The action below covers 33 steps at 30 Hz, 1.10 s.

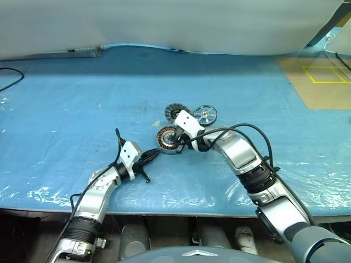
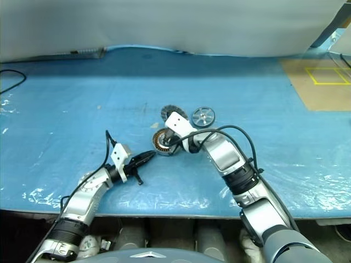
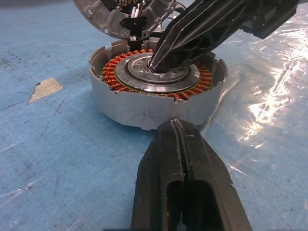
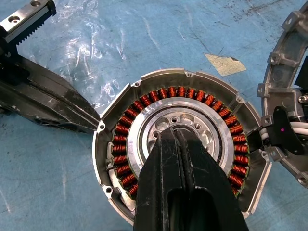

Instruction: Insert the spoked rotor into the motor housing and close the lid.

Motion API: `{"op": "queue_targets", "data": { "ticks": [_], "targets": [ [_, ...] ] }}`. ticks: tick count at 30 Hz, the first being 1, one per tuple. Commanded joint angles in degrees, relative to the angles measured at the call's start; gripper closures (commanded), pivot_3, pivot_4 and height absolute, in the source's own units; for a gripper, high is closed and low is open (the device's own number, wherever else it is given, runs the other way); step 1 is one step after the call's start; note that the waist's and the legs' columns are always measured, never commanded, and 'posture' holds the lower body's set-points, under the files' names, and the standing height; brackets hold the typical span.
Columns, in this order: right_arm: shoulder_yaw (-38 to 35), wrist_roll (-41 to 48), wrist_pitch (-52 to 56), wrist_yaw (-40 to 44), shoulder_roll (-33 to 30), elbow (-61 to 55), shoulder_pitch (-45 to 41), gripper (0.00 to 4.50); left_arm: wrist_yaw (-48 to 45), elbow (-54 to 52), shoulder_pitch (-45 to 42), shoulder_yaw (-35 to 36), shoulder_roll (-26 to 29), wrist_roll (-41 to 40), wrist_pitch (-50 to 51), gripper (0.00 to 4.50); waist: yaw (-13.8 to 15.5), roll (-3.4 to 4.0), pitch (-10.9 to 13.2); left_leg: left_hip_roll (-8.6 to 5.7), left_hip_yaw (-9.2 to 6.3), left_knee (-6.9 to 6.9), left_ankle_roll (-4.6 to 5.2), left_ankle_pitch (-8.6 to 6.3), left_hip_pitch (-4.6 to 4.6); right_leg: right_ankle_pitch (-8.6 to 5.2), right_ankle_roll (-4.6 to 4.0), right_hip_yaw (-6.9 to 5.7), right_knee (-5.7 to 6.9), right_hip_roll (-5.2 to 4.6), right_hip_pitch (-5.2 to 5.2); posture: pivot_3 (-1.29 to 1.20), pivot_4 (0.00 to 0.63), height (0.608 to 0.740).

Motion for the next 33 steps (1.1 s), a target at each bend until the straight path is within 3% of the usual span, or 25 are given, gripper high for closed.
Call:
{"op": "queue_targets", "data": {
  "ticks": [1,33],
  "targets": [
    [-1.16,-0.16,-1.73,-1.39,0.92,0.42,-0.99,4.50,0.26,-0.94,-0.07,-0.06,0.01,-0.05,-0.81,4.45,-0.08,0.00,0.00,0.00,0.00,0.00,0.00,0.00,0.01,0.00,0.00,0.00,0.01,0.00,0.00,0.00,0.150,0.740],
    [-1.19,0.19,-0.91,-1.33,0.85,0.26,-1.12,4.50,0.47,-1.13,0.09,0.44,0.15,-0.39,-0.85,4.45,0.02,0.00,0.00,-0.01,0.00,0.00,0.00,0.00,-0.02,0.00,0.00,0.00,0.00,0.00,-0.02,0.00,0.150,0.740]
  ]
}}
